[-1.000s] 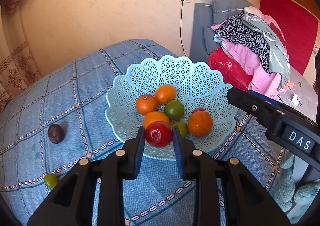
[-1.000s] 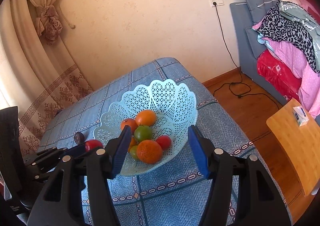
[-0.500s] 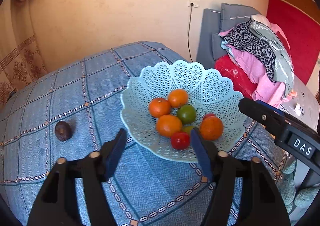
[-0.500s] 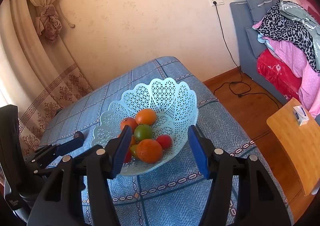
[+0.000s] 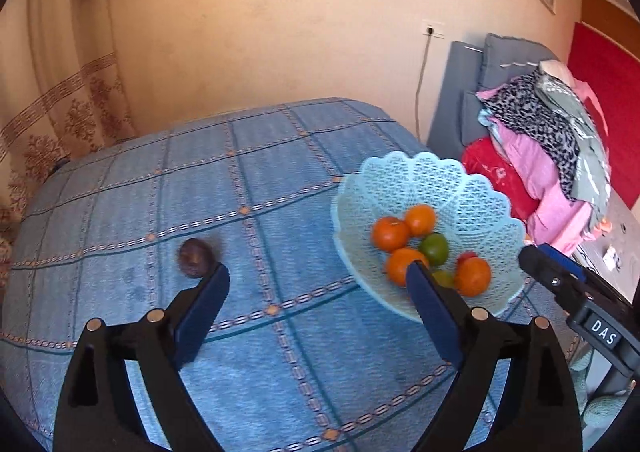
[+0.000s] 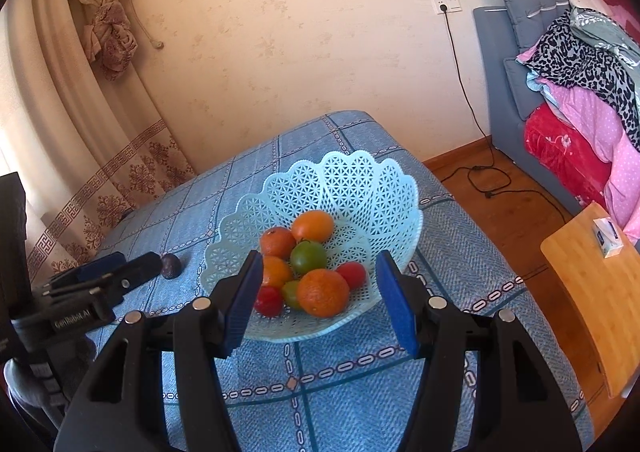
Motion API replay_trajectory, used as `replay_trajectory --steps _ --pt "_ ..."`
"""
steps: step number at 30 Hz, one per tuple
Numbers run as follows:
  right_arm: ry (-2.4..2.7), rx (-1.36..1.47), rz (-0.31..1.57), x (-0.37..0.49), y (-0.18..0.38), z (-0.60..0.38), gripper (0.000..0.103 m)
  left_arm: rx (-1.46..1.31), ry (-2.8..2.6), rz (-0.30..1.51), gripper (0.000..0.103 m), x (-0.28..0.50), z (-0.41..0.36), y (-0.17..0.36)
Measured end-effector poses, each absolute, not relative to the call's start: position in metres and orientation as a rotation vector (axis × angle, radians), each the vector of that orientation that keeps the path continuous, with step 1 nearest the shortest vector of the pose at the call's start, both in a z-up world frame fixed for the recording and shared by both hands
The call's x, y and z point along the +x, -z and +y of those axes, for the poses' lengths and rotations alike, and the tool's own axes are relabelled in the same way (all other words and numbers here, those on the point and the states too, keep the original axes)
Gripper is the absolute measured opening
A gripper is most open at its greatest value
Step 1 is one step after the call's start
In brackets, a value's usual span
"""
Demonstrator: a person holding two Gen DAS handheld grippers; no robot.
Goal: Organize fruits
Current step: 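Grasp the small green tomato with the left gripper while the right gripper approaches the brown fruit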
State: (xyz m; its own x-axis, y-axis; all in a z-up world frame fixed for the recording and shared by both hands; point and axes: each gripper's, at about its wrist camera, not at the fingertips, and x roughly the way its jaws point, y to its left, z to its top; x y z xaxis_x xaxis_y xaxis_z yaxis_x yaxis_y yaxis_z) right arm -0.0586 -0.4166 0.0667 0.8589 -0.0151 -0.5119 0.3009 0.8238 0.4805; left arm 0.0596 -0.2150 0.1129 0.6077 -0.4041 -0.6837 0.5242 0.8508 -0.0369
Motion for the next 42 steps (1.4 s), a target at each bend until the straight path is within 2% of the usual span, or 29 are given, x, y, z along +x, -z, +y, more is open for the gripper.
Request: replay_trajectory --steps 19,22,29,30,32,36,38,42 --pt "0.096 0.531 0.542 -0.053 -0.069 -0.383 0.06 0.088 0.347 0.752 0.089 0.086 -0.119 -0.111" --pt "0.093 0.527 0.543 -0.052 -0.069 -0.376 0.07 0.093 0.319 0.771 0.089 0.088 -0.113 -0.098" --pt "0.08 0.525 0.565 -0.047 -0.066 -0.367 0.07 0.117 0.308 0.818 0.089 0.092 -0.11 -0.063" --pt "0.077 0.524 0.57 -0.046 -0.066 -0.365 0.07 0.127 0.311 0.817 0.086 0.091 -0.111 -0.06" --pt "0.071 0.513 0.579 -0.043 -0.065 -0.361 0.07 0.168 0.331 0.83 0.07 0.091 -0.116 -0.049" --pt "0.059 0.485 0.597 -0.036 -0.066 -0.35 0.07 0.161 0.351 0.868 0.063 0.093 -0.118 -0.031" --pt "0.054 0.471 0.601 -0.032 -0.068 -0.345 0.07 0.155 0.353 0.888 0.052 0.095 -0.117 -0.025" --pt "0.044 0.449 0.609 -0.025 -0.07 -0.336 0.07 0.136 0.347 0.908 0.04 0.1 -0.113 -0.015"
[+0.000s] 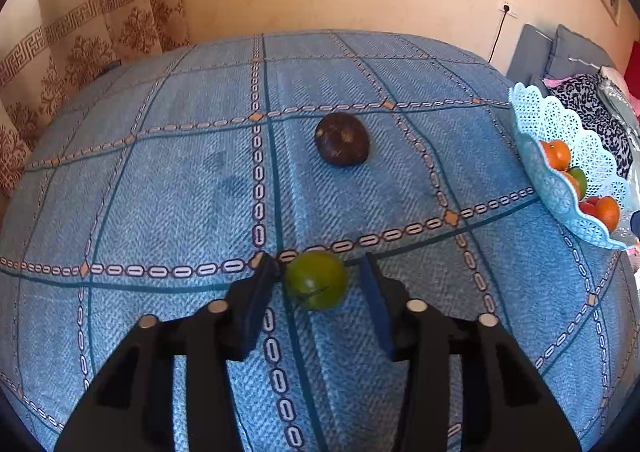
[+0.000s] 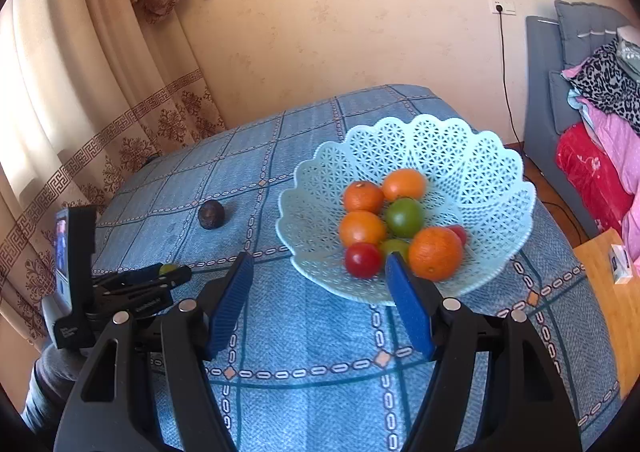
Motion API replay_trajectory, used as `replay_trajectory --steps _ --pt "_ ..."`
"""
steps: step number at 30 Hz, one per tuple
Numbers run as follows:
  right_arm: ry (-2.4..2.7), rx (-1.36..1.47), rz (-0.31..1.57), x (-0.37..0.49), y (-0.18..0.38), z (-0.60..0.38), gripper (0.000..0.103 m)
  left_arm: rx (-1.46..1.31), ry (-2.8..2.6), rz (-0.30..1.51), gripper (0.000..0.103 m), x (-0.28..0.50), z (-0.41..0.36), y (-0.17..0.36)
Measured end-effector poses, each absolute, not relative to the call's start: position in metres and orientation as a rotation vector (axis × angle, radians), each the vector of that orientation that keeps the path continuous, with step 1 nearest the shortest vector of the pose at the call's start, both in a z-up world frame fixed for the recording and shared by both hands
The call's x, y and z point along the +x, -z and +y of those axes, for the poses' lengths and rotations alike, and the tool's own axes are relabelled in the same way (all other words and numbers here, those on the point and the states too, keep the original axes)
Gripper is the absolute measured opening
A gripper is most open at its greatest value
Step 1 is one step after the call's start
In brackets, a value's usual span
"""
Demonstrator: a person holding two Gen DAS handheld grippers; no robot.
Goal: Organize fruits
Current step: 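Grasp the small green tomato with the left gripper while the right gripper approaches the brown fruit, then grasp the dark brown fruit with the right gripper while the left gripper lifts the green tomato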
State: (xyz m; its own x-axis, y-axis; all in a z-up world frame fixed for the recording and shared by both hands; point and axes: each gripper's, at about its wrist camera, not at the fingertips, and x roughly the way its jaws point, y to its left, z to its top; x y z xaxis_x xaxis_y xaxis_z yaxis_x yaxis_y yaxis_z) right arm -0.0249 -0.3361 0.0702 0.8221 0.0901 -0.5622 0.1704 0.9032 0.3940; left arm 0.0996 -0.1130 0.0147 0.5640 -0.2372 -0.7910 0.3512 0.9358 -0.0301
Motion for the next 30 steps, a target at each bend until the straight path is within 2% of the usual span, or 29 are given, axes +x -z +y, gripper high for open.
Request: replay_trajectory --steps 3,19,30 --pt "0.034 0.43 0.62 -0.019 -0.072 -0.329 0.07 0.124 0.363 0.9 0.029 0.098 -0.108 -0.016" --pt "-0.116 0.262 0.696 0.064 -0.085 -0.26 0.07 0.07 0.219 0.767 0.029 0.095 -0.071 -0.039" --pt "-0.211 0.221 0.816 0.153 -0.058 -0.219 0.07 0.046 0.131 0.771 0.029 0.104 -0.056 -0.037"
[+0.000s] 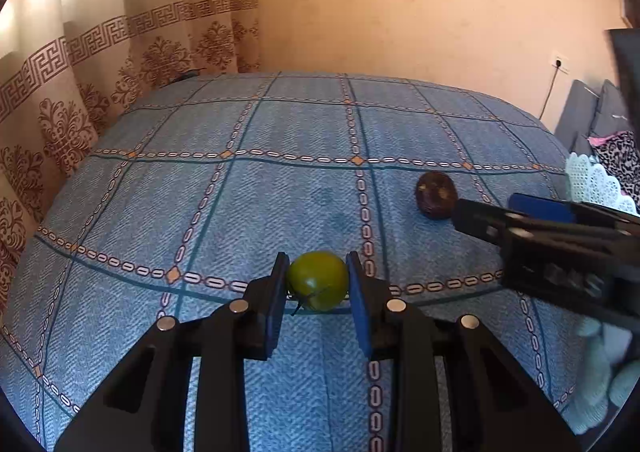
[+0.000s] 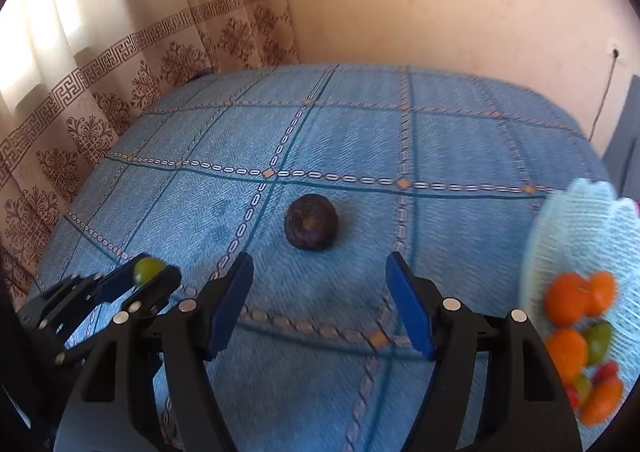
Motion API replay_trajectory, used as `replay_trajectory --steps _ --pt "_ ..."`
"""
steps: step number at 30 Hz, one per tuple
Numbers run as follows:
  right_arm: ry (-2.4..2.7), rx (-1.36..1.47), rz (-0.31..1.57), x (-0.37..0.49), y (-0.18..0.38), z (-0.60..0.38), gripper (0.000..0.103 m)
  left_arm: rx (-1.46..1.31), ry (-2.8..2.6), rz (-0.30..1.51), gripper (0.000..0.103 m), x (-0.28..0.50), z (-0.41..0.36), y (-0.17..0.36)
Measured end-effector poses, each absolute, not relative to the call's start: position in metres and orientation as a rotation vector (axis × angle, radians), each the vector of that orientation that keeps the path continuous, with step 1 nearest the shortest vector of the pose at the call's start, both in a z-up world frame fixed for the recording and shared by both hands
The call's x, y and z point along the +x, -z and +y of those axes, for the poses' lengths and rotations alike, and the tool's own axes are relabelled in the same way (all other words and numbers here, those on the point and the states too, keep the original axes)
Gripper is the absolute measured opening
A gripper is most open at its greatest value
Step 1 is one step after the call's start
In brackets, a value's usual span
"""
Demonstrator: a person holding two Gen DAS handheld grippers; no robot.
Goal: Organize fruits
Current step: 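Grasp the dark brown fruit with the right gripper while the left gripper lifts the green tomato, then carry the brown fruit with the right gripper while the left gripper carries the green tomato toward the basket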
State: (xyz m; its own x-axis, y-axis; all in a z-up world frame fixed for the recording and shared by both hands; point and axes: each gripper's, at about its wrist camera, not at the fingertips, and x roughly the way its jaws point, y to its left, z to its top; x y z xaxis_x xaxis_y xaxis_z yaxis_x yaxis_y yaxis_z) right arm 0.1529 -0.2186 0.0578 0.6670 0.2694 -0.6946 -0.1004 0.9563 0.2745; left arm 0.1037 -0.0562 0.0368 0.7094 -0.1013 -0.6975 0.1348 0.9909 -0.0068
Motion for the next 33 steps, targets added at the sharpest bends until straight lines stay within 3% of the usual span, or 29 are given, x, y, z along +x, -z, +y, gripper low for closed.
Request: replay_trajectory --steps 7,12,17,33 --pt "-0.197 0.21 0.856 0.189 -0.039 -0.212 0.069 0.027 0.104 0.793 0.029 0.108 -0.048 -0.031" --pt "-0.208 0.217 0.855 0.2 -0.032 -0.21 0.058 0.021 0.11 0.796 0.029 0.108 -0.047 -0.03" --pt "-0.23 0.203 0.849 0.201 -0.033 -0.201 0.04 0.02 0.116 0.802 0.029 0.109 -0.048 -0.029" --pt "-0.205 0.252 0.794 0.15 -0.054 -0.217 0.04 0.025 0.143 0.781 0.029 0.102 -0.051 -0.034"
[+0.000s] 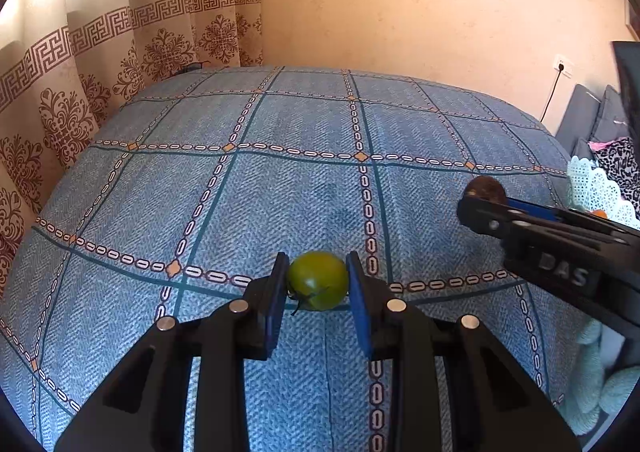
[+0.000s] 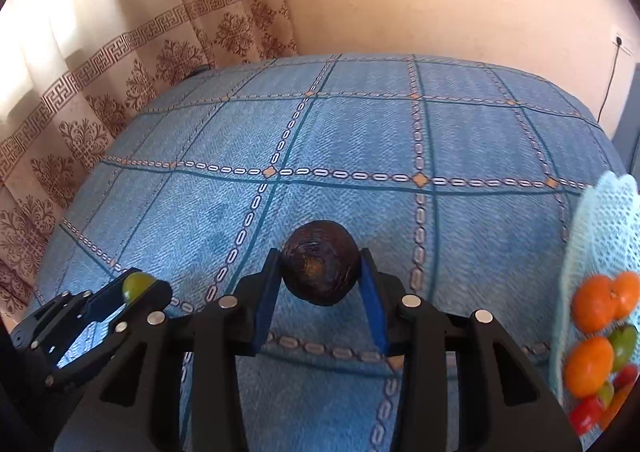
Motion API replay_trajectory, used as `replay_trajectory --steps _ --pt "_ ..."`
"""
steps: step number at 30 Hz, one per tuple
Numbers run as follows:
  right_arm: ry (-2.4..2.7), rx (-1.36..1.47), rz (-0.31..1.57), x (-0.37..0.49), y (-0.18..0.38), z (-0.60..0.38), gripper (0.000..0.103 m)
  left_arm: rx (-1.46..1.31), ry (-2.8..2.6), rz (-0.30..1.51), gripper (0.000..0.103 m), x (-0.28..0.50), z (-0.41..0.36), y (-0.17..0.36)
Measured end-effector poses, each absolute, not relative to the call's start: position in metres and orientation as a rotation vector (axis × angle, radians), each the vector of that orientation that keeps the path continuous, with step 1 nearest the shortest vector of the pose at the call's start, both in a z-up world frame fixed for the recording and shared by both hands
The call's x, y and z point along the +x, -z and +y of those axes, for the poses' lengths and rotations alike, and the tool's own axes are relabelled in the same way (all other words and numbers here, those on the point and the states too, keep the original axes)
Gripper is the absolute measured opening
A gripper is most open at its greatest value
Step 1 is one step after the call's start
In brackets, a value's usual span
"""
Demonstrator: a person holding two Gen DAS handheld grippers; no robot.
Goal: Organize fruits
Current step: 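Carry the brown fruit with the right gripper while the left gripper carries the green tomato toward the basket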
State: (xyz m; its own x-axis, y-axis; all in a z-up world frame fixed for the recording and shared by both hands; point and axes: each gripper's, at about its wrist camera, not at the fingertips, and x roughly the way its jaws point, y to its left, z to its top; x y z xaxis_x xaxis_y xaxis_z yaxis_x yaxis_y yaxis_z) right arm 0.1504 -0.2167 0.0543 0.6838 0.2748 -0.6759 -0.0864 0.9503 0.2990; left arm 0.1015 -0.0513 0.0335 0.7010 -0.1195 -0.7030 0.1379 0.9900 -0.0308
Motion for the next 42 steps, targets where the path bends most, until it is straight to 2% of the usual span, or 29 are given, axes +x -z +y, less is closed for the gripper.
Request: replay_trajectory --steps 22,42 --pt "-0.083 0.361 0.651 0.044 -0.093 -0.281 0.04 0.072 0.253 0.729 0.029 0.07 -0.086 -0.054" --pt "0.149 0.504 0.572 -0.033 -0.082 -0.393 0.04 0.13 0.398 0.69 0.03 0.035 -0.14 -0.093"
